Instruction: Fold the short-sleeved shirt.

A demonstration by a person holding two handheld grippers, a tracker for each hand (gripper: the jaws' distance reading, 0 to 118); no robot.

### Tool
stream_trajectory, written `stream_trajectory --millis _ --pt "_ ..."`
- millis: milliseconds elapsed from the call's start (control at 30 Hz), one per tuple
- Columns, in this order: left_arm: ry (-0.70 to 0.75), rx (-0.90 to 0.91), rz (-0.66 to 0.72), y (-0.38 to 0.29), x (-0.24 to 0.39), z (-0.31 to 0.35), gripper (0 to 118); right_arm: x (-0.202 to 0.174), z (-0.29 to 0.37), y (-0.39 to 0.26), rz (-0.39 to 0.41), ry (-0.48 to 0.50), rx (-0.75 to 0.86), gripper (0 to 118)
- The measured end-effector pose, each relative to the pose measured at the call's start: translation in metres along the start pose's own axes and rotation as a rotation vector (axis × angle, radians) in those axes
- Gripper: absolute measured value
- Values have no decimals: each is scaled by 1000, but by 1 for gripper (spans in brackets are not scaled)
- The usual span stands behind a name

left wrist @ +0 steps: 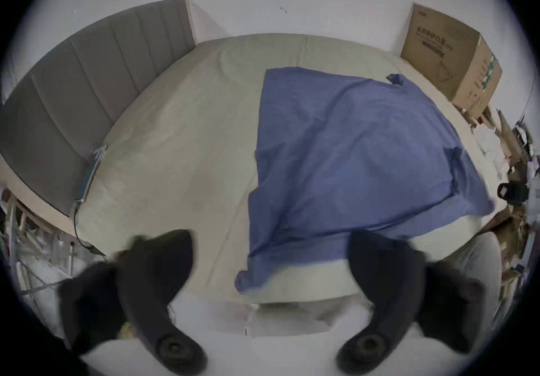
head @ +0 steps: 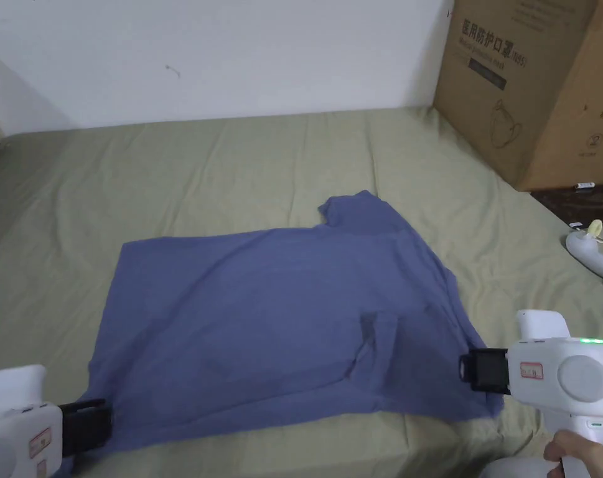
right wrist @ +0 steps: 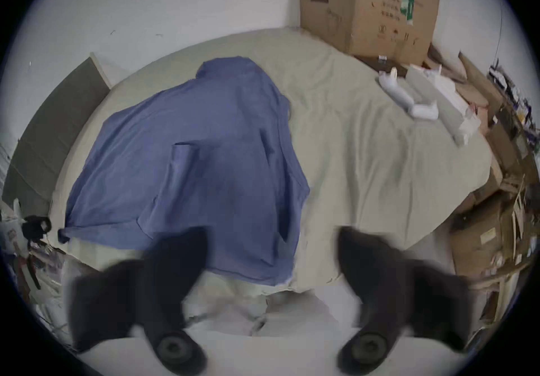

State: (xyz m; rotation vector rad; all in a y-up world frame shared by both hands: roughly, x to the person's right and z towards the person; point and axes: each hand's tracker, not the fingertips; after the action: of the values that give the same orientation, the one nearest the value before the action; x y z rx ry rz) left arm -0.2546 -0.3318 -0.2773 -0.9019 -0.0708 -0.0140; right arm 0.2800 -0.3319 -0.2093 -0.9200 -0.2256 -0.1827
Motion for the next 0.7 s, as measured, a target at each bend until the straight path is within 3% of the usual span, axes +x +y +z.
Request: stream_trajectory --millis 100,133,167,200,233,267,333,467,500,533,600,633,700 --pt "-4 33 29 -11 -1 18 109 -9 16 -3 4 45 14 104" --pt "-28 32 49 -15 -2 23 86 -8 18 -3 6 60 12 83" --pt "-54 49 69 -21 2 32 54 -12 22 -7 17 77 24 50" --pt "-60 52 77 -27 3 37 11 -18 25 -10 27 72 37 11" --pt "-52 45 74 -32 5 39 0 -24 24 -14 55 33 31 11" --pt "-18 34 67 -38 7 39 0 -27 21 -20 89 -17 19 1" --pt "-27 24 26 -51 14 41 0 -32 22 -30 118 12 15 0" --pt "-1 6 21 -54 14 37 0 -40 18 -35 99 20 12 0" --pt "-6 3 30 -54 13 33 0 -41 16 -35 100 17 9 0" --pt "-17 2 45 -54 12 28 13 -42 14 -34 102 17 0 0" --pt "-20 -18 46 -52 -6 3 86 -43 11 -33 97 17 -7 0" --pt "-19 -30 40 -51 -8 -6 113 -43 9 -32 97 16 -15 0" --pt "-52 -19 30 -47 -8 -17 117 -41 6 -32 96 3 -22 0"
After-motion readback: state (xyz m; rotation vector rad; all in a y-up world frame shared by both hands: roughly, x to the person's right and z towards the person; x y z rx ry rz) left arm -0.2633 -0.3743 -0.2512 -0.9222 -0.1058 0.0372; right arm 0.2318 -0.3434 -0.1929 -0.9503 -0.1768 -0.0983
